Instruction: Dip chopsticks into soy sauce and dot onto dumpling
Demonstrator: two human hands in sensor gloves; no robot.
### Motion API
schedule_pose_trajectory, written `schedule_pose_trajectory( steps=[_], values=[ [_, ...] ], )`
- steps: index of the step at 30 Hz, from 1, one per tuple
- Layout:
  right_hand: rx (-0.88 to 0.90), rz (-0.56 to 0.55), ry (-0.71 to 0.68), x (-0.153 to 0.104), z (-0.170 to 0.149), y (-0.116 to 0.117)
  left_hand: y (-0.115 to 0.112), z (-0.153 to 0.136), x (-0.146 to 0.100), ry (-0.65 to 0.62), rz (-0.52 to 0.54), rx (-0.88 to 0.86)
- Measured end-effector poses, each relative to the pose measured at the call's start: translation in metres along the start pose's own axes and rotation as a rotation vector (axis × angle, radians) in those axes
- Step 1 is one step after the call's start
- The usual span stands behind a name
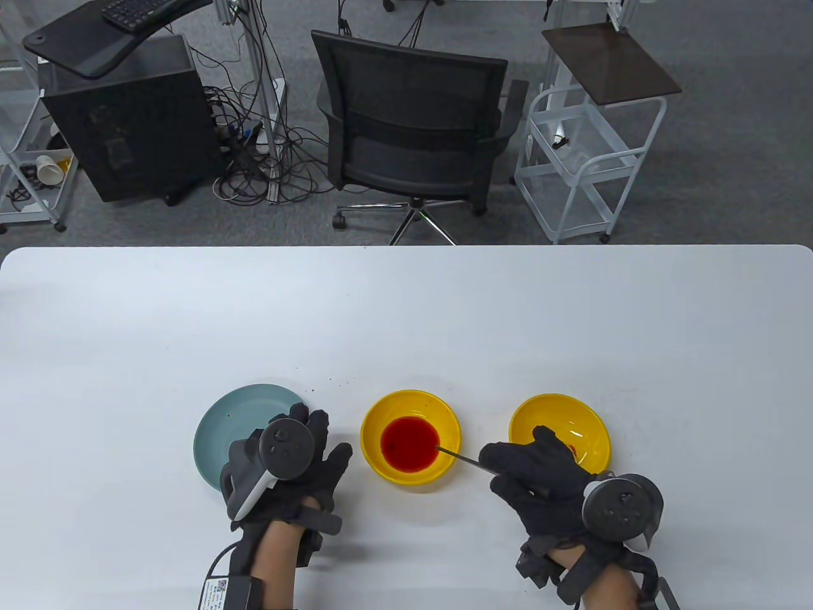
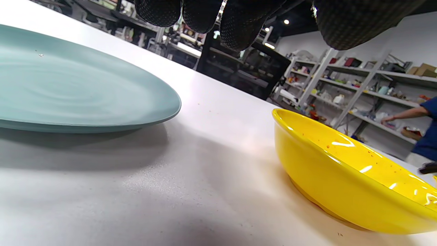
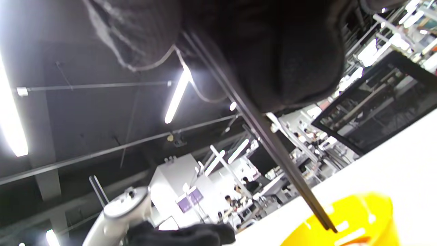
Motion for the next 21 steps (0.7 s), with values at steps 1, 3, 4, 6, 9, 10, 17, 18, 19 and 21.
schedule_pose_trajectory(
  steps=[1, 3, 4, 6, 9, 10, 17, 18, 19, 21],
  values=[
    [-0.007, 0.011, 0.004, 0.000, -0.001, 0.003, 0.000, 0.000, 0.000, 0.001, 0.000, -0.001],
    [-0.029, 0.031, 0.017, 0.001, -0.005, 0.011, 0.000, -0.001, 0.000, 0.003, -0.001, -0.001],
    [-0.041, 0.039, 0.024, 0.002, -0.007, 0.014, 0.000, -0.001, 0.000, 0.003, -0.001, -0.001],
    [-0.053, 0.050, 0.037, 0.002, -0.009, 0.018, 0.000, 0.001, 0.000, 0.002, -0.002, 0.000],
    [-0.076, 0.070, 0.050, 0.003, -0.012, 0.024, -0.002, 0.004, 0.000, -0.005, -0.007, 0.007],
    [-0.083, 0.075, 0.053, 0.003, -0.013, 0.025, -0.002, 0.005, 0.000, -0.008, -0.006, 0.011],
    [-0.111, 0.093, 0.063, 0.003, -0.013, 0.033, -0.003, 0.007, 0.000, -0.012, -0.012, 0.024],
    [-0.113, 0.094, 0.066, 0.003, -0.013, 0.033, -0.003, 0.007, 0.000, -0.012, -0.013, 0.025],
    [-0.116, 0.100, 0.073, 0.003, -0.013, 0.033, -0.003, 0.007, -0.001, -0.011, -0.016, 0.026],
    [-0.120, 0.119, 0.085, 0.003, -0.014, 0.035, -0.003, 0.008, -0.001, -0.011, -0.014, 0.027]
  ],
)
Point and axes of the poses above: the tracker on the back of each hand, its own z axis roughly to the thumb side, its own x axis roughly from the wrist to the fingertips, y = z × x, the point moved 3 cm from there along x, roughly from the wrist to the fingertips, and after that the axes turned 7 degrees about x, right-handed, at the moved point
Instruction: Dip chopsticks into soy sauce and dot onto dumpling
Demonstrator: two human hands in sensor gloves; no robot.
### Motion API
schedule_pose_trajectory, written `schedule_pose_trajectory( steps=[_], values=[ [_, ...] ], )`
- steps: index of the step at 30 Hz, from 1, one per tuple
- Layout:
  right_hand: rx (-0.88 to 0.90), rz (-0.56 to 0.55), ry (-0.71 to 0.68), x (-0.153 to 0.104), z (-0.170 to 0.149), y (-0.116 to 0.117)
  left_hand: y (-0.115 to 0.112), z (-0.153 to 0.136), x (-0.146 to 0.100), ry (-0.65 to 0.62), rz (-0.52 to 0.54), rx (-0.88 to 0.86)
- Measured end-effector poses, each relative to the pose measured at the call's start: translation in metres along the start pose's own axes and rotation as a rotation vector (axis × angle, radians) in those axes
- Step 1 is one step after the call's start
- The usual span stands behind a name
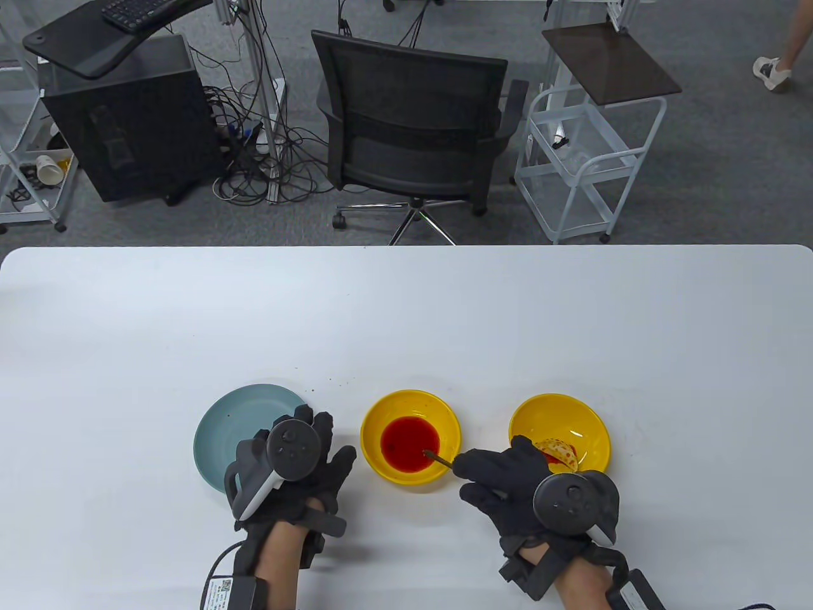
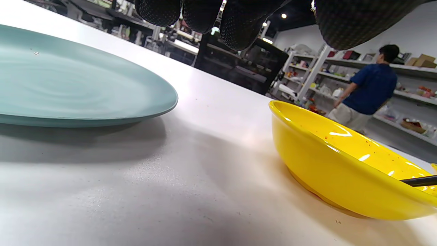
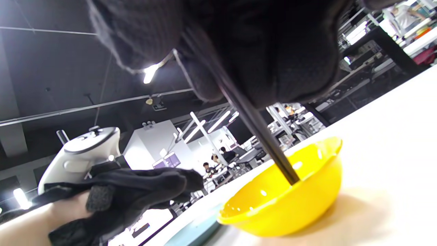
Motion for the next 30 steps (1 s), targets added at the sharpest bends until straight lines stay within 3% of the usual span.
schedule_pose_trajectory(
  steps=[11, 30],
  values=[
    [-0.022, 0.073, 0.035, 0.000, 0.003, 0.011, 0.000, 0.000, 0.000, 0.000, -0.001, -0.001],
    [-0.052, 0.068, 0.024, 0.000, 0.004, 0.013, 0.000, 0.001, -0.001, -0.001, 0.003, 0.002]
  ],
)
Point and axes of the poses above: the tracker on the back of each hand, its own z axis roughly to the thumb side, its own x axis roughly from the wrist to the fingertips, y = z × x, the point moved 3 cm from there along x, roughly from the wrist to the fingertips, and after that the axes turned 7 degrees about x, right-handed, at the moved point
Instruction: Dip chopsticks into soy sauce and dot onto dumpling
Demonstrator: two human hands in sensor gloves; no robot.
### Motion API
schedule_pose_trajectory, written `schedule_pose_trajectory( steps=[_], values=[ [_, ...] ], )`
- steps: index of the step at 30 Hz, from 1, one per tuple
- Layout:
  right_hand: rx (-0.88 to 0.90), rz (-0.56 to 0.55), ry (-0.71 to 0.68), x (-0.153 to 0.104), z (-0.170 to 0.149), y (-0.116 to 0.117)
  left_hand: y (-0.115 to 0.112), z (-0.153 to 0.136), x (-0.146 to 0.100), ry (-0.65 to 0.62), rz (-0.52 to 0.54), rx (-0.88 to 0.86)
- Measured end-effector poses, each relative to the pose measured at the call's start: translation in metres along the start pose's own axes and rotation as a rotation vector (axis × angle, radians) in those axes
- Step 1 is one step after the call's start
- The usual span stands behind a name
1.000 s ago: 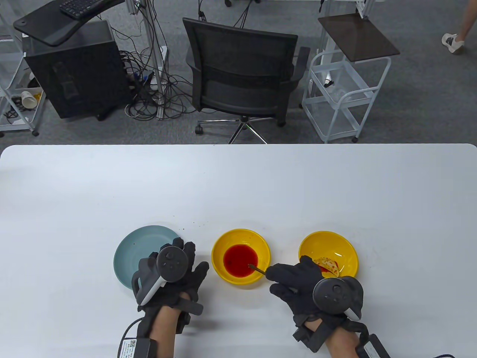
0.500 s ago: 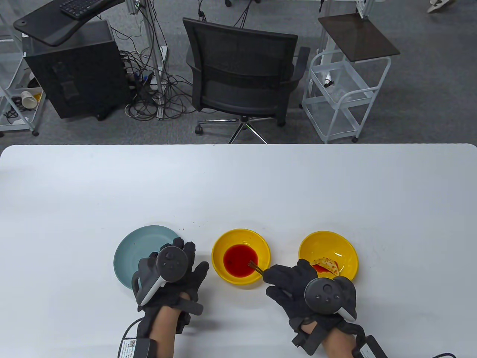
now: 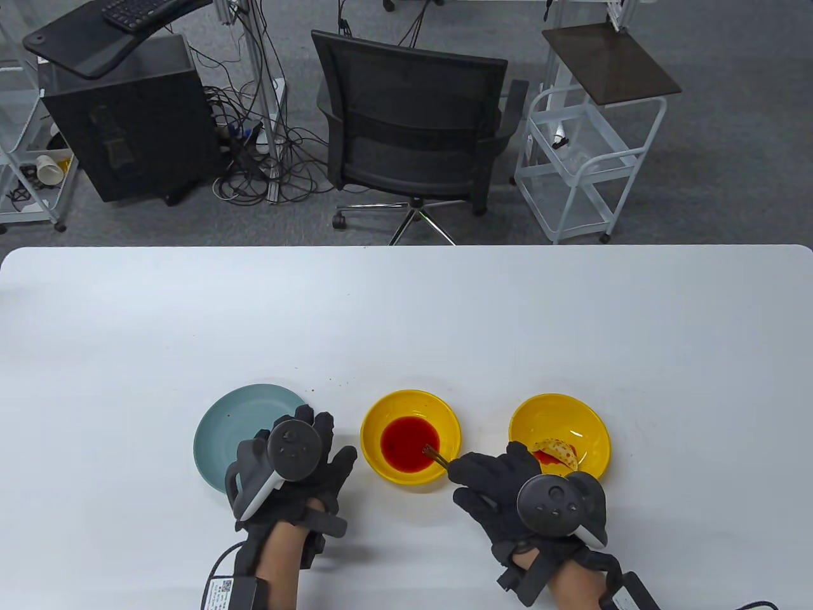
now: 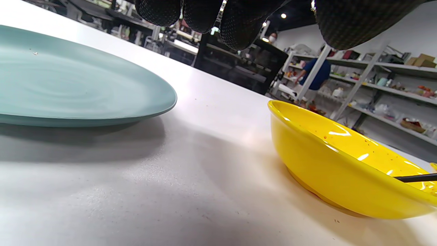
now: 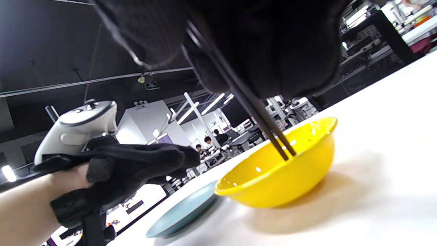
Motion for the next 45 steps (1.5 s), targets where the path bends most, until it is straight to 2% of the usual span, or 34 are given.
schedule_pose_trajectory(
  steps=[12, 15, 23, 32, 37, 45],
  values=[
    [0.031, -0.034, -0.009, -0.001, -0.001, -0.006, -0.001, 0.001, 0.000, 0.001, -0.005, 0.006],
    [0.092, -0.088, -0.011, -0.004, -0.003, -0.020, 0.000, 0.000, 0.000, 0.002, -0.004, -0.001],
    [0.250, -0.345, 0.023, -0.025, -0.017, -0.086, -0.001, 0.001, 0.001, -0.001, -0.005, -0.005],
    [0.214, -0.577, 0.146, -0.053, -0.039, -0.139, -0.001, 0.001, 0.001, -0.003, -0.005, -0.007],
    [0.198, -0.621, 0.257, -0.063, -0.058, -0.153, -0.001, 0.001, 0.001, -0.002, -0.006, -0.009],
    [0.205, -0.626, 0.368, -0.067, -0.072, -0.155, -0.001, 0.001, 0.001, -0.001, -0.010, -0.010]
  ],
)
Point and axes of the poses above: the tracker on the back of each hand, its own z axis roughly to the thumb side, its own x axis roughly from the wrist to the fingertips, y = z × x, the point moved 3 cm from there along x, roughly from the wrist to the fingertips, and after that the axes turned 7 degrees about x, right-handed, at the moved point
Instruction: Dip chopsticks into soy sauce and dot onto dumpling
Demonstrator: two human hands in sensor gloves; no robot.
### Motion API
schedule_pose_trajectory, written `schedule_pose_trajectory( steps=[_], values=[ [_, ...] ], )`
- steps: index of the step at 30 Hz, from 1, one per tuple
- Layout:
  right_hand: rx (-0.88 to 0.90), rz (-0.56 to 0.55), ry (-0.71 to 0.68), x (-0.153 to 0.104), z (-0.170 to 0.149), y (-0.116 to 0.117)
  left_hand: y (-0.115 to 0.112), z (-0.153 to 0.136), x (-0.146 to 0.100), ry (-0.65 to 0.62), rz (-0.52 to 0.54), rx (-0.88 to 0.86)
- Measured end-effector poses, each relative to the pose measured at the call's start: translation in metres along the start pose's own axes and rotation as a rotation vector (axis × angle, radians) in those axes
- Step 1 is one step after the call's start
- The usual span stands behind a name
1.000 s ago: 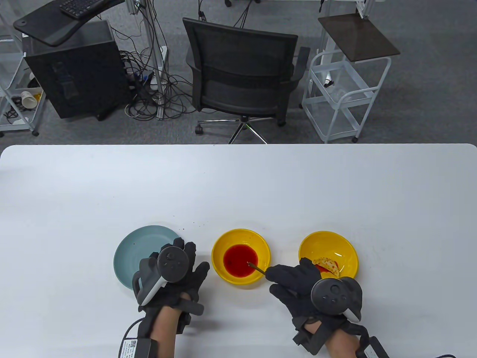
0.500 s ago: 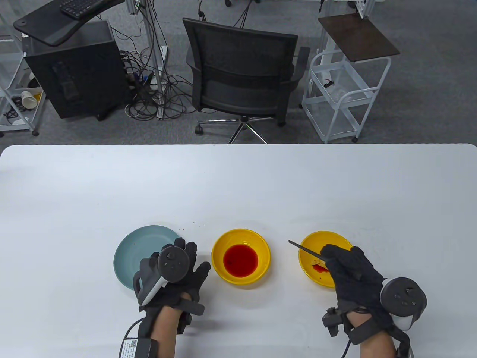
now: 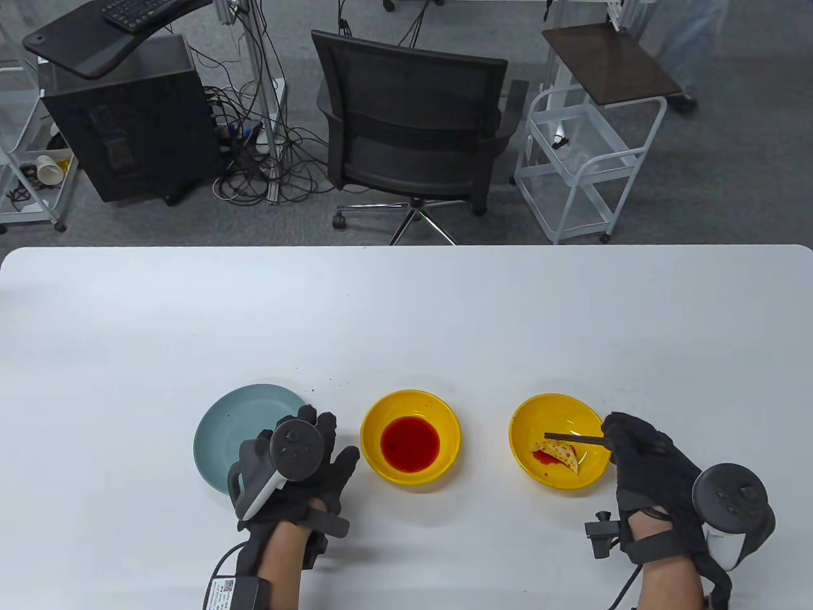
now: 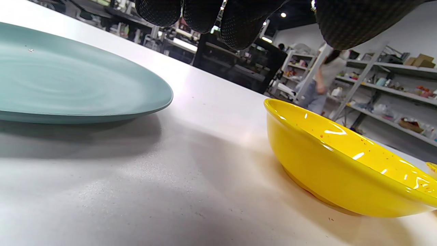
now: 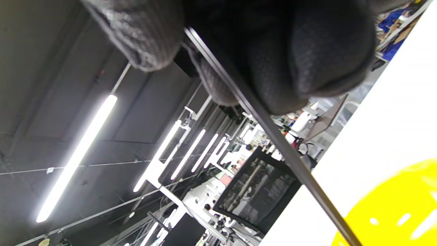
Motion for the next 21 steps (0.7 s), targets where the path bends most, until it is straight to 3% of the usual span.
schedule_pose_trajectory(
  steps=[21],
  values=[
    [0.063, -0.086, 0.146, 0.002, -0.019, -0.025, 0.000, -0.001, 0.000, -0.003, 0.001, -0.017]
  ],
)
Point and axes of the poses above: the tracker on the back of each hand, its own z axis roughly to the thumb side, its own x axis roughly from the wrist to the fingertips, y = z × x, the point moved 3 cm from there along x, roughly from the wrist to the fingertips, and after that the axes turned 7 degrees about x, right-handed, at the moved point
